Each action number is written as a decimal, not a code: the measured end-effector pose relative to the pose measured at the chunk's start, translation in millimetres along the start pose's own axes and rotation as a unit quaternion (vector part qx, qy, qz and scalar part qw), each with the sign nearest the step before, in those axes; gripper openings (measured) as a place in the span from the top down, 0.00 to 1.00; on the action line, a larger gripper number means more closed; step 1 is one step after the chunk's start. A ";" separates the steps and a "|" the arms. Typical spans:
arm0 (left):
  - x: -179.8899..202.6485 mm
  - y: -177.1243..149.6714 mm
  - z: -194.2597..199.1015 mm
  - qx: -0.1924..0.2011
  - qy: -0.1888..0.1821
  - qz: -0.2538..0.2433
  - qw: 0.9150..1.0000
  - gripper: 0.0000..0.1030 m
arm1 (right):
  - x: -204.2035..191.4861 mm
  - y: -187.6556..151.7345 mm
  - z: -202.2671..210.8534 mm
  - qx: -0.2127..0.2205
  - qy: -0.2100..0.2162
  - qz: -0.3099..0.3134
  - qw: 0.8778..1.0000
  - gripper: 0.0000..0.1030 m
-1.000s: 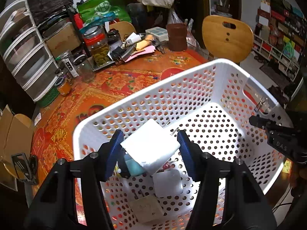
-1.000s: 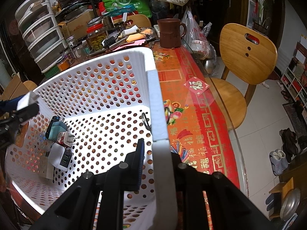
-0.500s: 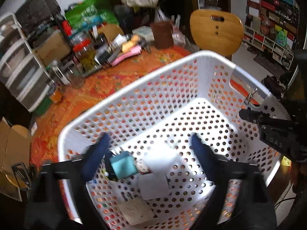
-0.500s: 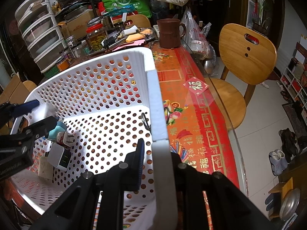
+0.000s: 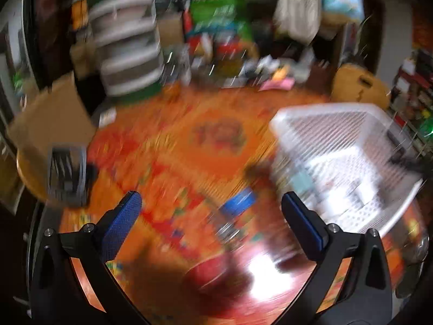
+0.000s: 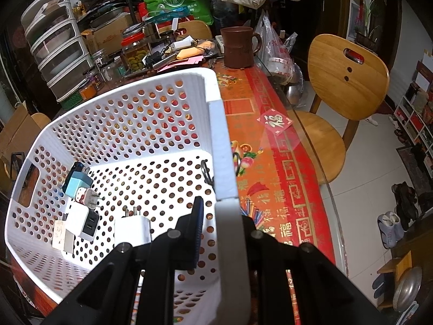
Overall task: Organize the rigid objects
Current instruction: 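Grasp the keys on the table with the left tool, then carry the keys over the basket and release them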
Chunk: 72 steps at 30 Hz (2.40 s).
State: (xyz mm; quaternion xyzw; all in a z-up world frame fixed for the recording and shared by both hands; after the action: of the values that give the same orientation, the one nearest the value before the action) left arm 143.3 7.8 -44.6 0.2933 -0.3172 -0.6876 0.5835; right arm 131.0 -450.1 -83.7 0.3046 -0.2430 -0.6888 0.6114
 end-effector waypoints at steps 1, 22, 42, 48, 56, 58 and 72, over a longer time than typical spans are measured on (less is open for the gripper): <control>-4.8 -11.9 -13.7 -0.016 0.005 -0.005 1.000 0.04 | 0.1 0.0 -0.1 0.000 0.000 0.000 1.000 0.85; 20.6 -67.2 -80.3 -0.085 -0.047 -0.005 0.995 0.96 | -0.1 -0.7 0.4 -0.002 -0.003 0.002 1.000 0.85; -11.3 -3.7 7.4 0.037 -0.057 0.025 0.997 0.99 | 0.1 -0.7 0.4 -0.002 -0.003 0.002 1.000 0.85; -14.0 16.7 25.6 0.057 -0.052 0.022 0.997 0.99 | 0.2 -0.7 0.4 -0.002 -0.003 0.002 1.000 0.85; -4.6 46.8 43.3 0.078 -0.048 0.009 0.996 0.99 | 0.0 -0.6 0.4 -0.002 -0.004 0.002 1.000 0.85; 0.9 55.0 48.2 0.084 -0.049 0.006 0.995 0.99 | 0.1 -0.6 0.4 -0.002 -0.004 0.002 1.000 0.85; 64.7 107.2 75.1 0.119 -0.077 -0.030 0.989 0.99 | -0.1 -1.1 -0.4 -0.003 -0.003 0.002 1.000 0.85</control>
State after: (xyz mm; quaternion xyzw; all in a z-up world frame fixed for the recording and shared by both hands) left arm 141.8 -61.7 83.8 0.3163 -0.4317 -0.6829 0.4972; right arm 130.5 -449.8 -84.7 0.3003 -0.2431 -0.6889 0.6133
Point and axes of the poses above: each gripper's, at about its wrist camera, not at the fingertips, and z roughly against the way its jaws point, x to its right, y to its top, the point moved 2 cm from there along -z, roughly the way its jaws point, and after that the axes turned 8 degrees about x, right-handed, at the moved point
